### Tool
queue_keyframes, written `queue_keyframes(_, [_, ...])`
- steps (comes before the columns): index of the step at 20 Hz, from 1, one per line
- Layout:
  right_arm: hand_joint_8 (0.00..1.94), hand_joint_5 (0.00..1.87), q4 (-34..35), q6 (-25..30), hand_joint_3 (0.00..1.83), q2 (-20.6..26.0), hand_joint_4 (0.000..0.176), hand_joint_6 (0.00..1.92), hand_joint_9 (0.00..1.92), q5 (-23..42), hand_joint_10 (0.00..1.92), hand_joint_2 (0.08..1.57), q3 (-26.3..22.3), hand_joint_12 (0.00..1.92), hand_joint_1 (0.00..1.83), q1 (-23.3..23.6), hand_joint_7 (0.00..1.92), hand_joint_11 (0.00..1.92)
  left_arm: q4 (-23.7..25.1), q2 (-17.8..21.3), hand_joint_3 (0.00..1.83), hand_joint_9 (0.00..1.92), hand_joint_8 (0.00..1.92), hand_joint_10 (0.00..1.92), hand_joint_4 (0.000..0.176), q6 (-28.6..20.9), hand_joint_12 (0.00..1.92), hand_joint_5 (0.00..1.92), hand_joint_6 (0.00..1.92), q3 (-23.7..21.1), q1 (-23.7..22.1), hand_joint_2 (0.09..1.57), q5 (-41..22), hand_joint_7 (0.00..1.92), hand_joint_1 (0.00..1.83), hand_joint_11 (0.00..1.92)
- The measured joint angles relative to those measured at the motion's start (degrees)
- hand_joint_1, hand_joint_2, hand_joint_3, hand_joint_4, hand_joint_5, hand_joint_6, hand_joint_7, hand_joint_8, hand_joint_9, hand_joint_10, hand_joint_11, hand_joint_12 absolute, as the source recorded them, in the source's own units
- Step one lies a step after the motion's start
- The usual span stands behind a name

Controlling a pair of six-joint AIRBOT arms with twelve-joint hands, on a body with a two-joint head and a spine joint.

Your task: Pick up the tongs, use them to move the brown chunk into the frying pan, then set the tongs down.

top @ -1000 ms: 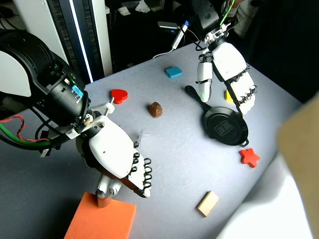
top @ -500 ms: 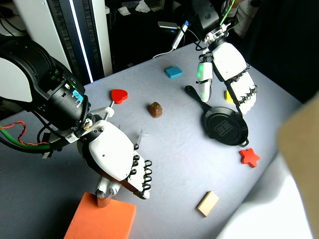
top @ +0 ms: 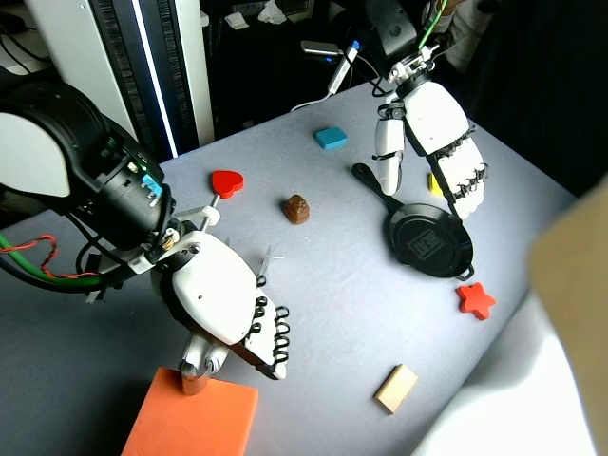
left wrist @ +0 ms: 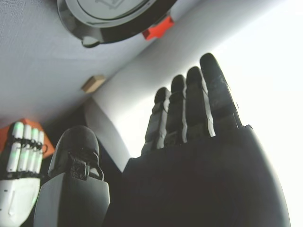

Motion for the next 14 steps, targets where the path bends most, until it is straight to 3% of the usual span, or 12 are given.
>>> queue_keyframes(5, [0.02, 0.39, 0.0, 0.3, 0.01, -0.1, 0.000, 0.03, 0.34, -0.2, 0.04, 1.06, 0.1, 0.91, 1.12, -0.4, 0.38, 0.00, 1.2, -0.8, 0.00, 0.10, 0.00, 0.01, 0.036, -2.0, 0.47, 0.02, 0.00, 0.6, 1.1, 1.28, 0.0, 0.10, 0.01, 0.00])
queue_keyframes(14, [0.02, 0.60, 0.0, 0.3, 0.02, -0.1, 0.000, 0.03, 0.58, -0.9, 0.03, 1.13, 0.2, 1.24, 1.05, -0.1, 0.62, 0.02, 2.3, -1.2, 0.00, 0.10, 0.00, 0.00, 0.037, -3.3, 0.46, 0.03, 0.00, 0.6, 2.1, 1.28, -1.8, 0.10, 0.00, 0.00])
